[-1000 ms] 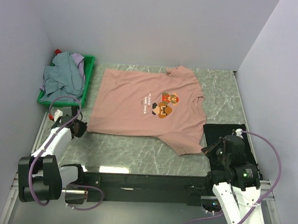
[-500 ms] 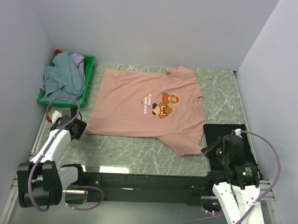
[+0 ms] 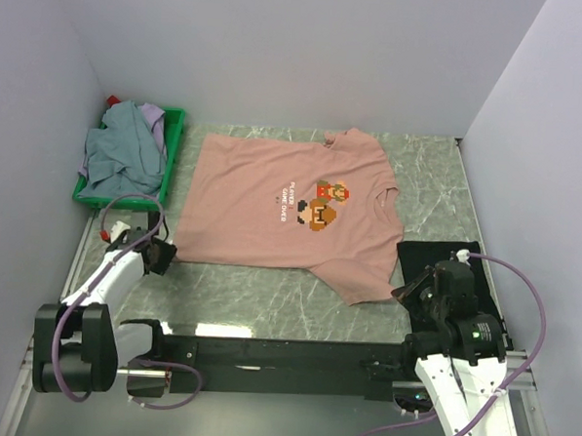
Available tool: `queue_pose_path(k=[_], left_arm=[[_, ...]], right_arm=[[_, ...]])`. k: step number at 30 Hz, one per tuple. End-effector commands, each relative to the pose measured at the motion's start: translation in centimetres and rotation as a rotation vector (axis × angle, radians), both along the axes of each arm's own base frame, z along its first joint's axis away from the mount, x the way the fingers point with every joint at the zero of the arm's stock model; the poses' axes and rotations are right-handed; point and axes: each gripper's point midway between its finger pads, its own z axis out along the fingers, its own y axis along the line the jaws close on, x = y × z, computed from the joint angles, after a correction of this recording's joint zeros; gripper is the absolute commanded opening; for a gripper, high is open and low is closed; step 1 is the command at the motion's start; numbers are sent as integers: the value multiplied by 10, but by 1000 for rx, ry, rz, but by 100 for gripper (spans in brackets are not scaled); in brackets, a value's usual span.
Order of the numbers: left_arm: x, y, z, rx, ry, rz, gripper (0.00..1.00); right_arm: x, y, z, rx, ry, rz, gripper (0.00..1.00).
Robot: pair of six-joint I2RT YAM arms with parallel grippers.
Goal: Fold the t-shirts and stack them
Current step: Flatten the tshirt out, then fold the tshirt
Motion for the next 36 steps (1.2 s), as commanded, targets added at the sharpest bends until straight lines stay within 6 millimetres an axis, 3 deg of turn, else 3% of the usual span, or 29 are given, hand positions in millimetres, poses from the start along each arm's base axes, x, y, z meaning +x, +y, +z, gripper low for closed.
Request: queue_pose_path(k=[1, 15, 21, 23, 25, 28, 33, 36], left_arm=[[15, -9, 12, -23, -55, 6, 37], [27, -6, 12, 13, -80, 3, 35], [31, -12, 6, -9, -97, -21, 22], [31, -11, 8, -7, -102, -25, 10], [35, -11, 18, 2, -129, -35, 1], [42, -8, 36, 22, -170, -44, 1], [69, -11, 59, 22, -221, -72, 1], [92, -16, 59, -1, -213, -90, 1]], right_arm=[[7, 1, 6, -4, -33, 9, 0], [11, 3, 2, 2, -31, 13, 0], [8, 1, 5, -5, -30, 13, 0], [5, 0, 6, -10, -25, 13, 0], [4, -1, 9, -14, -30, 7, 0], [3, -2, 11, -14, -27, 5, 0], [35, 5, 22, -2, -53, 14, 0], [70, 9, 32, -6, -75, 16, 0]])
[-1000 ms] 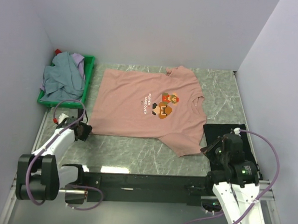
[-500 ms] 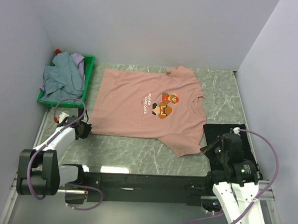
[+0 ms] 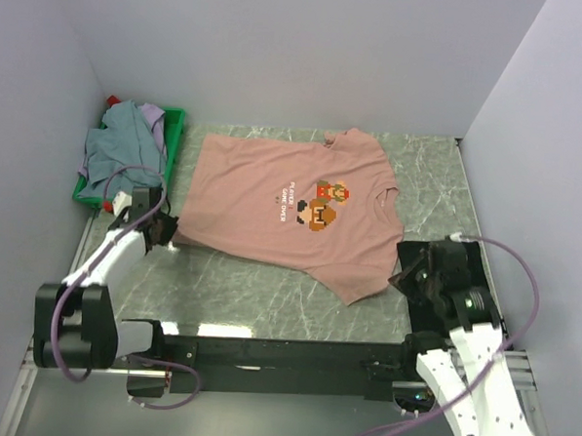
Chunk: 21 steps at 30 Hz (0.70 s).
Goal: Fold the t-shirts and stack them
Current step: Fold the tshirt
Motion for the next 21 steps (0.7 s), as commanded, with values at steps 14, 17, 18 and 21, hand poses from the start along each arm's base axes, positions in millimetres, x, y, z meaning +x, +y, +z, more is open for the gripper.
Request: queue_pose_path(k=[14, 17, 18, 21], left_arm=[[107, -13, 5, -45, 25, -70, 1], [113, -12, 5, -38, 33, -66, 1], [114, -12, 5, -37, 32, -67, 1], [119, -11, 8, -38, 25, -61, 1]], right_arm=[[182, 1, 39, -66, -124, -54, 0], [195, -3, 38, -49, -118, -59, 0], [199, -4, 37, -46, -117, -57, 0], [210, -7, 41, -33, -121, -51, 0]])
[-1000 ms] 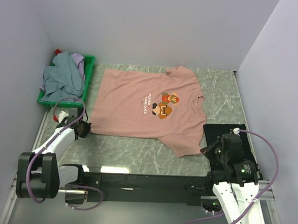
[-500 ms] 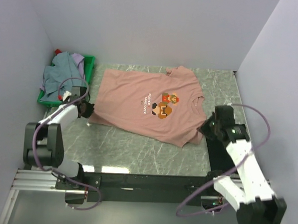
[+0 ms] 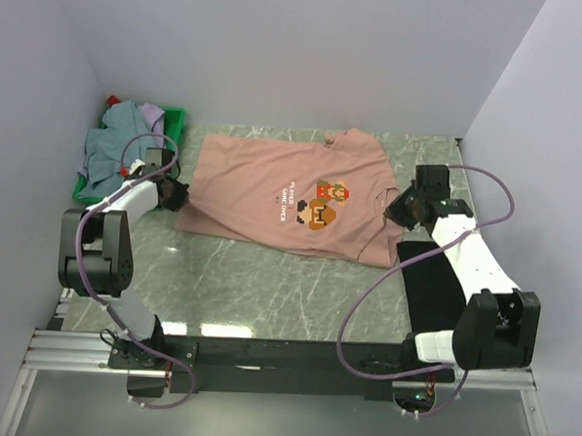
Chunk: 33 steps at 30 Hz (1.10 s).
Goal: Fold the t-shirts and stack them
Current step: Fold the tshirt
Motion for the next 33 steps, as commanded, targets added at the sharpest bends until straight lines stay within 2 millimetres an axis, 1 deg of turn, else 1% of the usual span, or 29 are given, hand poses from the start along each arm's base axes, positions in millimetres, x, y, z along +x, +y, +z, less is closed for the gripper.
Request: queue_pose_path(k=[1, 5, 9, 12, 16, 19, 26, 30, 33], left_arm=[[13, 0, 13, 9, -33, -7, 1], [18, 0, 12, 7, -31, -5, 1], [23, 2, 15, 19, -36, -5, 1], [27, 1, 14, 17, -32, -13, 1], [32, 0, 14, 12, -32, -14, 1], [35, 1, 16, 14, -38, -13, 1], [43, 1, 15, 18, -39, -19, 1], [44, 2, 12, 21, -32, -14, 1], [45, 1, 13, 20, -38, -16, 1]], right_arm=[[29, -3, 31, 2, -103, 12, 0], [38, -3, 32, 0, -96, 18, 0], [41, -12, 27, 5, -91, -6, 0], [43, -31, 23, 19, -88, -48, 0], [46, -42, 21, 27, -95, -66, 0], [50, -44, 20, 36, -97, -66, 0], [61, -42, 12, 50, -78, -59, 0], [65, -44, 11, 50, -73, -63, 0], [68, -46, 12, 51, -74, -68, 0]])
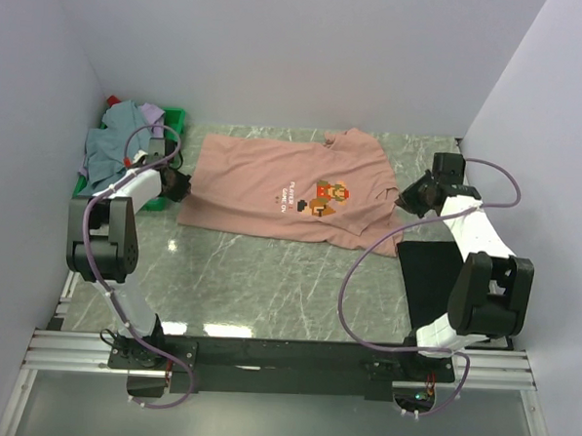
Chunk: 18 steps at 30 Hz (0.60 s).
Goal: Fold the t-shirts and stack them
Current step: Fold the tshirt
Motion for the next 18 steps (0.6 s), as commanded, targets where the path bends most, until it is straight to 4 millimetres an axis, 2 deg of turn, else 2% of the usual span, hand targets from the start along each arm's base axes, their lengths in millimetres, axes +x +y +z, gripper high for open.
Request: queue_pose_path(k=[1, 6, 10, 18], left_arm=[[15, 1, 14, 16, -42, -14, 1], [21, 0, 14, 13, -49, -20, 1], [22, -1, 6, 10, -34, -18, 1], [27, -2, 1, 4, -37, -28, 1]], right_arm=[[22, -6, 28, -15, -92, -2, 0], [25, -8, 26, -15, -87, -6, 0], [29, -9, 23, -15, -81, -8, 0], [46, -10, 6, -5, -52, 4, 0]])
